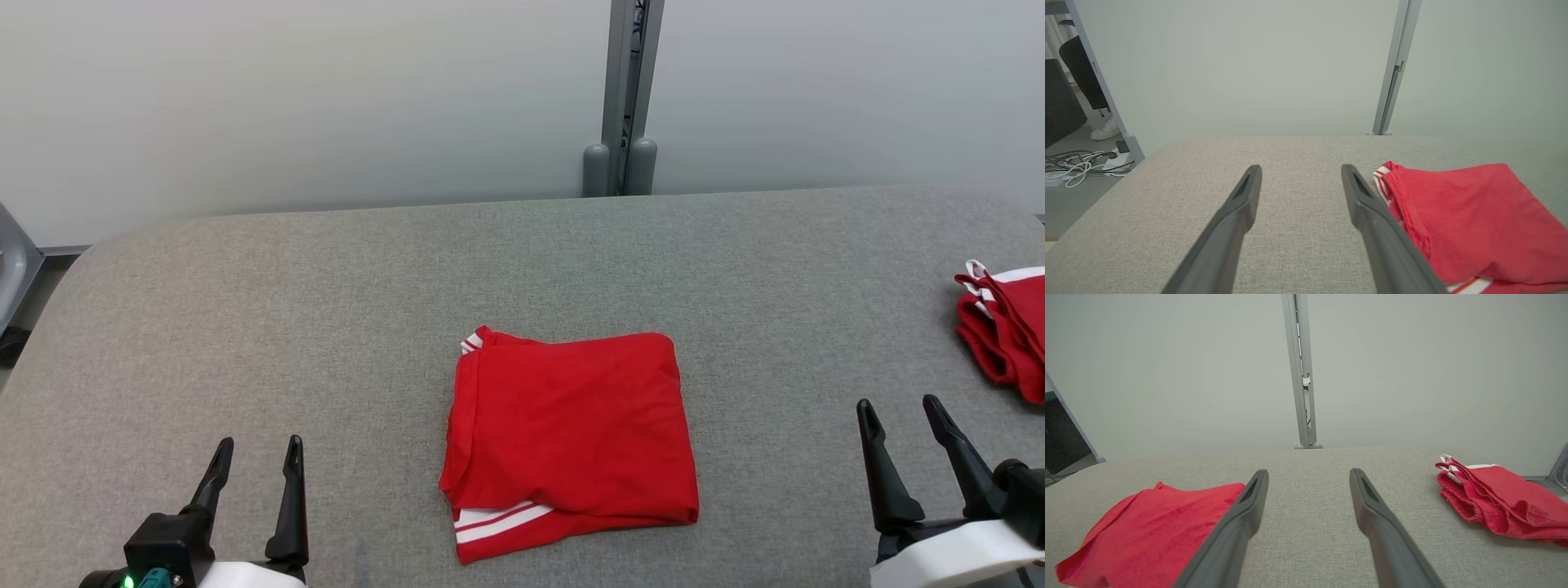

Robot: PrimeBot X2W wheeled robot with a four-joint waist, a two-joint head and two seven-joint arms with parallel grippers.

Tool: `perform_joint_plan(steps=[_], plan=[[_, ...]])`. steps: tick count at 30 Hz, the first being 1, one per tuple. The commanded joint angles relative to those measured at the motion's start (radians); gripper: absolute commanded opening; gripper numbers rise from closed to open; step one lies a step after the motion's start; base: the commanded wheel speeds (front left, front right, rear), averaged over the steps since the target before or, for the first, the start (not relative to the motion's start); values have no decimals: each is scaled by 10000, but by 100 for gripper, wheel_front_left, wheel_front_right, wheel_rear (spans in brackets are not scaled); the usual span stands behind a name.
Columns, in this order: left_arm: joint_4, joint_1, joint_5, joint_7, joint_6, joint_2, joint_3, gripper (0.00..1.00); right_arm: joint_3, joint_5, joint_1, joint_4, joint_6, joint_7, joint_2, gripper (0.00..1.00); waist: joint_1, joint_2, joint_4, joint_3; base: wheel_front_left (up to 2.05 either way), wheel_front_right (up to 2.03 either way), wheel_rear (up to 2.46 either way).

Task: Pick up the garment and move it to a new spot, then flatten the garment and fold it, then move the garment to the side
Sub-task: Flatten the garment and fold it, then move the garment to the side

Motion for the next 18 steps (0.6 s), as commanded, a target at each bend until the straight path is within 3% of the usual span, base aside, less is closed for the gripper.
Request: perform_joint_plan(steps=[1, 18], plan=[[-47, 54, -15, 13, 48, 68, 12, 100, -20, -81, 84, -78, 1, 32, -4, 100, 0, -1, -5, 0, 0, 0, 0], [-111, -44, -63, 128, 164, 109, -90, 100, -13, -47, -6, -10, 1, 71, 71, 100, 0, -1, 20, -14, 0, 0, 0]])
